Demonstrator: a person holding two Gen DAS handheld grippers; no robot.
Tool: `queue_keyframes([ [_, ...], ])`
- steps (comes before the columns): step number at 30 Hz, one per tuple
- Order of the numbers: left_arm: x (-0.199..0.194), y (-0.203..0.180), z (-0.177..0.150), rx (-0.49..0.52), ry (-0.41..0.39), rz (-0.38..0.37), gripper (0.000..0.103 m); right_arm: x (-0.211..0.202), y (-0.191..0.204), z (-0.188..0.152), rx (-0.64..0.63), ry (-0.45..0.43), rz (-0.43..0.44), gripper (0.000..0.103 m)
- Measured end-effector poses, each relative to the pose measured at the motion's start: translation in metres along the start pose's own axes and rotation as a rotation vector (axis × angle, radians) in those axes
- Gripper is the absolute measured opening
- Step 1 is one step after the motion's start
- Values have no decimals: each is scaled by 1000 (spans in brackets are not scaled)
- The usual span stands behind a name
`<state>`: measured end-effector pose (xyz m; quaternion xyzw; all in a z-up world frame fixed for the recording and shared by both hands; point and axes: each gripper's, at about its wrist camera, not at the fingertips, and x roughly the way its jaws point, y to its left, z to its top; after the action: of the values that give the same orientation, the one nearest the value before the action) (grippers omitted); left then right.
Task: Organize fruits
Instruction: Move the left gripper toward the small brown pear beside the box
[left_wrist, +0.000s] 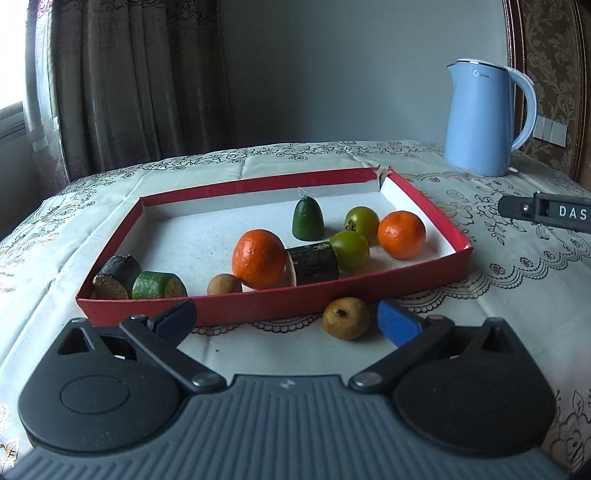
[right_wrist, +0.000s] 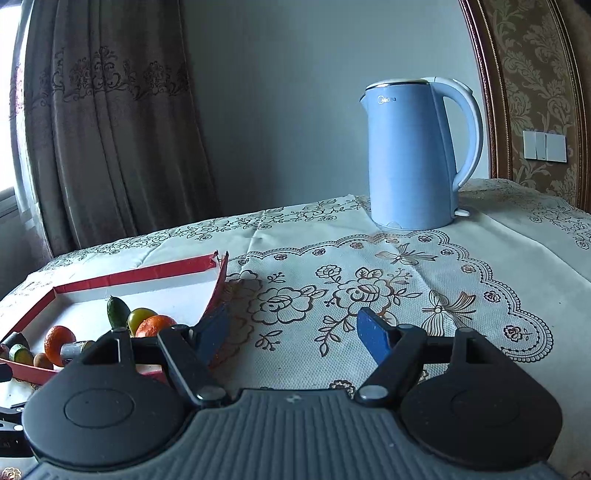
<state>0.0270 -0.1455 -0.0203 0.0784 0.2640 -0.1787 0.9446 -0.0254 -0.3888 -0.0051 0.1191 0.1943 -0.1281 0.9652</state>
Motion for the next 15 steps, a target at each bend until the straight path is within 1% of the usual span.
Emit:
queue_keyframes([
  [6, 8, -14, 4, 33, 15, -7, 103, 2, -4, 0, 26, 10, 7, 77],
  [11, 14, -25, 7, 60, 30, 47, 103, 3, -4, 0, 24, 18, 5, 77],
  [14, 16, -31, 6, 79, 38, 80, 103, 4, -2, 0, 17, 22, -7, 86],
  [15, 16, -33, 5, 86, 43, 90, 103, 4, -2, 0, 17, 24, -10, 86],
])
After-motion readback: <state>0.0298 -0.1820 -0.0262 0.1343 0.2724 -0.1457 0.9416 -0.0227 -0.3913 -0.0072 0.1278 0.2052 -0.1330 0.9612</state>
